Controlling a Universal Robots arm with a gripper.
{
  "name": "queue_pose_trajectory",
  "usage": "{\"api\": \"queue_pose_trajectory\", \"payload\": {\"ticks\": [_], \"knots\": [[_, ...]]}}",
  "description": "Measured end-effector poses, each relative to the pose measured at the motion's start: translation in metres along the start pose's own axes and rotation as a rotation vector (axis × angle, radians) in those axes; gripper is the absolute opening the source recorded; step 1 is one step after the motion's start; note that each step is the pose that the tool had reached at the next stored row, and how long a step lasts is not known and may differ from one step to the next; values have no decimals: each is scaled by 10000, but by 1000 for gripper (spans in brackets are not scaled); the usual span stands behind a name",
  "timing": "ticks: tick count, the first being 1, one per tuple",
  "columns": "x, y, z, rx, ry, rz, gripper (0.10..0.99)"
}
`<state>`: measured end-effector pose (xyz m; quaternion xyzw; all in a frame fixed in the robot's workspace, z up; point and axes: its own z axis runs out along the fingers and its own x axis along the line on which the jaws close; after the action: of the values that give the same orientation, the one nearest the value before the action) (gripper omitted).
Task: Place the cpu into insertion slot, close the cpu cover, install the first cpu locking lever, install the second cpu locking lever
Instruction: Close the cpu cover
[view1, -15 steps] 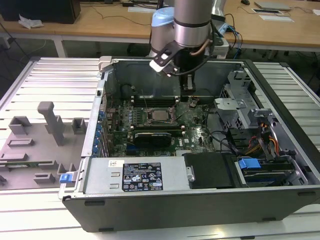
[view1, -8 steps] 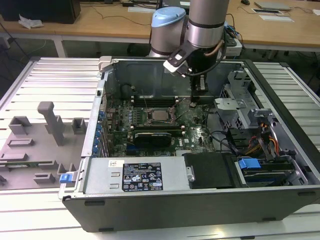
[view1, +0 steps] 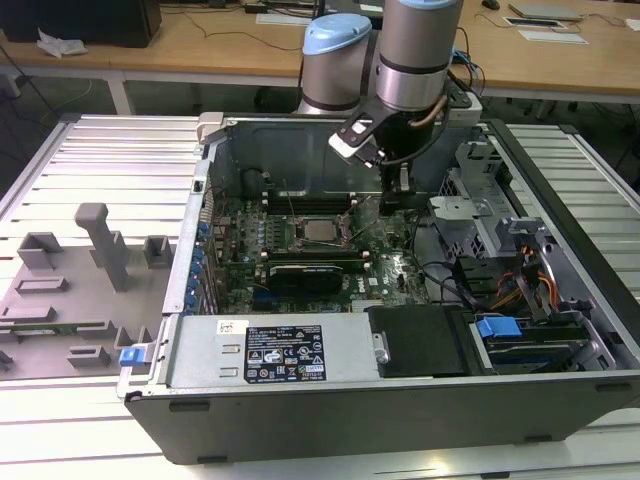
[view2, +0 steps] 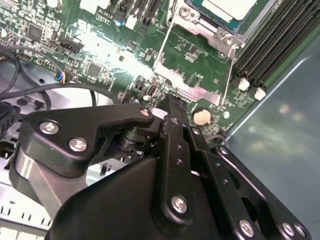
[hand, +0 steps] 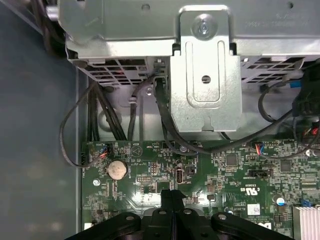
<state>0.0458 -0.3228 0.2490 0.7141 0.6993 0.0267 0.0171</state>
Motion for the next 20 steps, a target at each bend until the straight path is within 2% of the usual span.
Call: {"api": "queue_pose_trajectory", "payload": {"ticks": [4, 6, 7, 10, 11, 13, 16, 19, 20], "knots": [[0, 1, 7, 6, 0, 0, 106], [1, 2, 9, 63, 14, -1, 106], [0, 2, 10, 165, 25, 3, 106], [1, 12, 16, 807, 81, 16, 106], [1, 16, 17, 974, 91, 19, 106], [1, 20, 18, 1228, 110, 25, 106], [0, 19, 18, 1229, 111, 25, 106], [7, -25, 15, 1194, 111, 24, 106], [17, -60, 13, 1166, 112, 22, 106]]}}
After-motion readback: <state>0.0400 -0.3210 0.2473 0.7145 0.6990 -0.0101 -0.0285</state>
